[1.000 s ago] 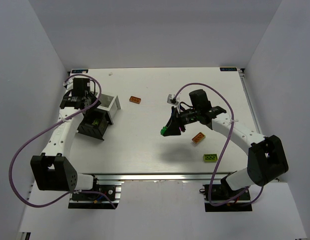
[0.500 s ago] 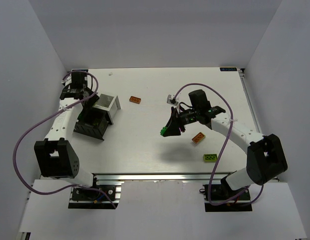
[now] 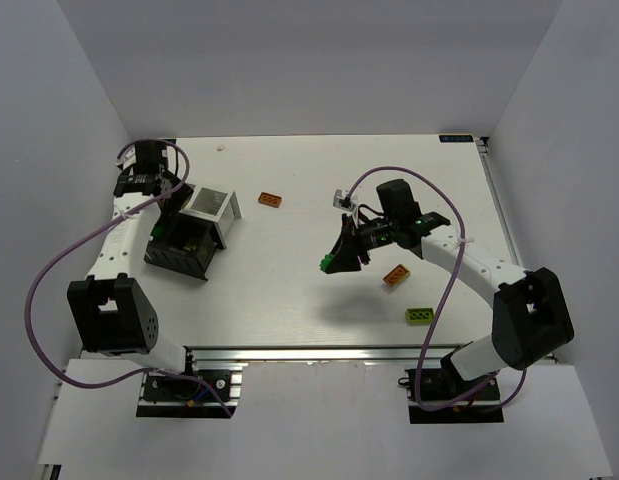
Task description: Sort the legos into containers by color
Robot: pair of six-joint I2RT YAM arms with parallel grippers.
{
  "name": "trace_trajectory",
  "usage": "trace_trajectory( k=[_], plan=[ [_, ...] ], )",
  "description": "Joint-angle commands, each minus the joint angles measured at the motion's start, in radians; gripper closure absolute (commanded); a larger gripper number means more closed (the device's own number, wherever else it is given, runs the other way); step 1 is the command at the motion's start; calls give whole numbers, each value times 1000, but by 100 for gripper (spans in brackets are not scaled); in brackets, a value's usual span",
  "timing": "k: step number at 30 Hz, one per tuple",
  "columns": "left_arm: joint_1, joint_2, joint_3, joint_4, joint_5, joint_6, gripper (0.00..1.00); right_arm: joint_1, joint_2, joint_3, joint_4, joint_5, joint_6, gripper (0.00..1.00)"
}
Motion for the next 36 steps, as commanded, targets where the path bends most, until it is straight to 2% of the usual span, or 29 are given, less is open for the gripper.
trace_trajectory(
  k=[1,36],
  plan=[
    [10,-18,19,-2,17,-6,100,-4,-1,-5,25,-17,0,100],
    [14,-38,-14,15,41,-16,100,-7,5,-7,23,-14,-1,100]
  ],
)
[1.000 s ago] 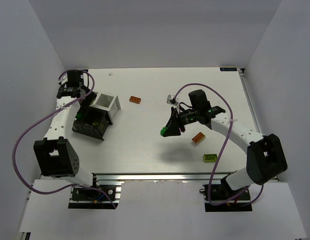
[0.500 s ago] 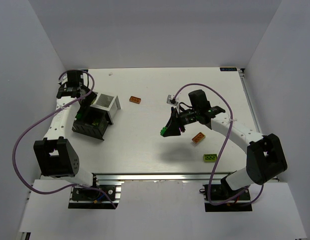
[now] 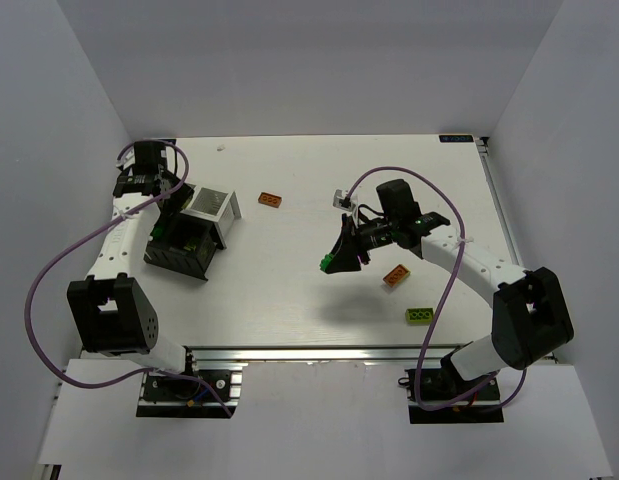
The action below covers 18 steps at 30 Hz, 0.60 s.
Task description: Sort the legos into containers by color
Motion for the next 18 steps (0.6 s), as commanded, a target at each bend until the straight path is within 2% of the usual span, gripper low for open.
trace_trajectory(
  k=[1,18],
  plan=[
    [4,-39,-11,11,9,-4,100,-6,3,-7,23,-14,-1,100],
    [5,-68,-34,17,24,-8,100,-6,14,-4,23,-14,-1,100]
  ],
)
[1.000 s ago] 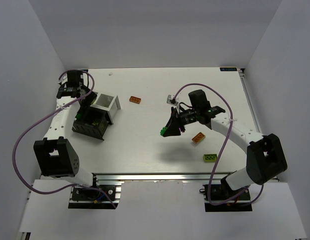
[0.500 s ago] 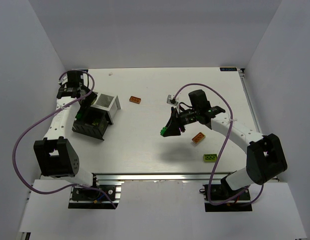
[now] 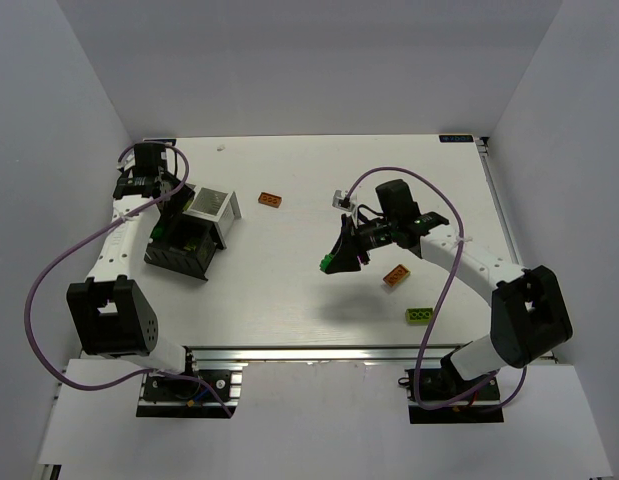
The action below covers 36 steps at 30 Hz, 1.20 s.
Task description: Sort the legos into containers by color
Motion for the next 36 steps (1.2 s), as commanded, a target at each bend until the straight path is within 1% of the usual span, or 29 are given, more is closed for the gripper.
trace_trajectory(
  k=[1,36],
  plan=[
    [6,-56,-16,11,8,-3,100,-6,6,-4,22,-14,0,100],
    [5,-85,-52,26,16,1,100,-7,12,-2,12,-14,-9,100]
  ],
)
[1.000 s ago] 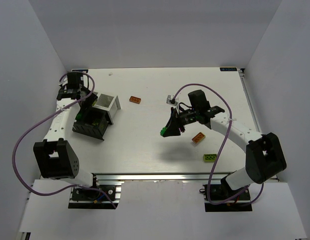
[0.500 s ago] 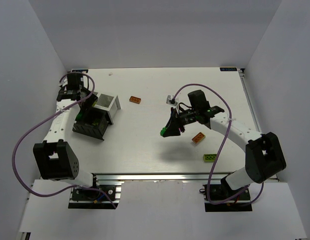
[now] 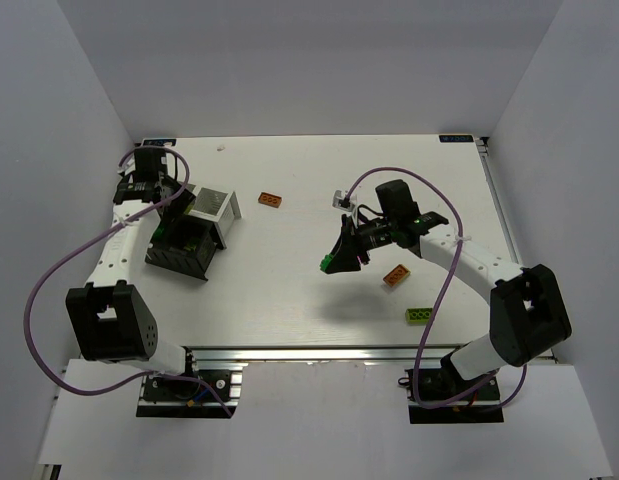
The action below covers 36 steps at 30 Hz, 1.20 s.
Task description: Sort the legos into containers by color
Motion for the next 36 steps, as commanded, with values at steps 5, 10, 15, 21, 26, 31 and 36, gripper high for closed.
trace_trajectory(
  k=[5,10,15,21,26,31,36],
  plan=[
    [6,-67,-17,19,14,1,100,-4,8,-1,4,5,-12,100],
    [5,-76,-22,35,24,-5,100,-4,21,18,-39,-10,-54,100],
    [6,-77,-22,30,22,-3,100,-4,8,35,-72,-6,-80,100],
    [6,-93,-29,35,25,-6,100,-4,4,38,-79,-12,-86,100],
    [6,-99,-40,39,22,-5,100,-4,4,30,-78,-15,-91,100],
    [6,-102,-46,45,25,-3,100,-4,-1,21,-78,-19,-100,100],
    [6,-105,-45,48,27,1,100,-4,1,19,-84,-25,-107,100]
  ],
)
